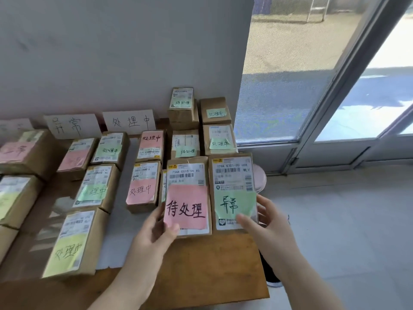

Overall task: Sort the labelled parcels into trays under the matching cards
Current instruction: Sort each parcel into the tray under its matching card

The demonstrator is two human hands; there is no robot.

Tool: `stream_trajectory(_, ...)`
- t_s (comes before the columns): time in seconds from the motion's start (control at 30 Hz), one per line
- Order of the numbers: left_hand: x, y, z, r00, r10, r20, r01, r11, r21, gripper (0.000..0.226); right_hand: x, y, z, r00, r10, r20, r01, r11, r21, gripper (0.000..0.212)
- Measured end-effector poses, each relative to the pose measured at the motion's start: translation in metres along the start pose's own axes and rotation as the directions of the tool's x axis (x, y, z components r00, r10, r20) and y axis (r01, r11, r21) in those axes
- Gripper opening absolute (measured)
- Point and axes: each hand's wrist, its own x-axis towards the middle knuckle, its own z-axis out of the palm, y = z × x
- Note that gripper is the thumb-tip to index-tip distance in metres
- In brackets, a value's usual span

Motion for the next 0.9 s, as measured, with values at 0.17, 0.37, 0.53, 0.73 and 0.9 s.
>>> stream_trajectory(0.17, -0.015, 0.019, -0.040, 0.990, 0.128, 0.057, -0.135, 0.979, 0.153, 0.037, -0.029, -0.025, 0.025, 0.994, -0.102, -0.026, 0.100, 0.993, -0.069, 0.047)
stream_trajectory(0.37, -0.028, 0.033, -0.113, 0.972, 0.224, 0.066, -0.231, 0.960, 0.158, 0.043, -0.061, -0.049, 0.090, 0.987, -0.161, -0.030, 0.157, 0.983, -0.095, 0.047)
stream_trajectory(0.53, -0.043, 0.040, -0.189, 0.960, 0.272, 0.071, -0.280, 0.948, 0.149, 0.047, -0.099, -0.066, 0.158, 0.979, -0.204, -0.010, 0.201, 0.973, -0.117, 0.050)
stream_trajectory(0.73, -0.059, 0.035, -0.275, 0.953, 0.294, 0.071, -0.301, 0.945, 0.132, 0.048, -0.142, -0.072, 0.232, 0.985, -0.169, 0.044, 0.172, 0.981, -0.091, 0.049)
stream_trajectory(0.9, -0.068, 0.026, -0.333, 0.957, 0.274, 0.091, -0.284, 0.950, 0.127, 0.047, -0.167, -0.069, 0.281, 0.990, -0.129, 0.057, 0.136, 0.982, -0.130, 0.051)
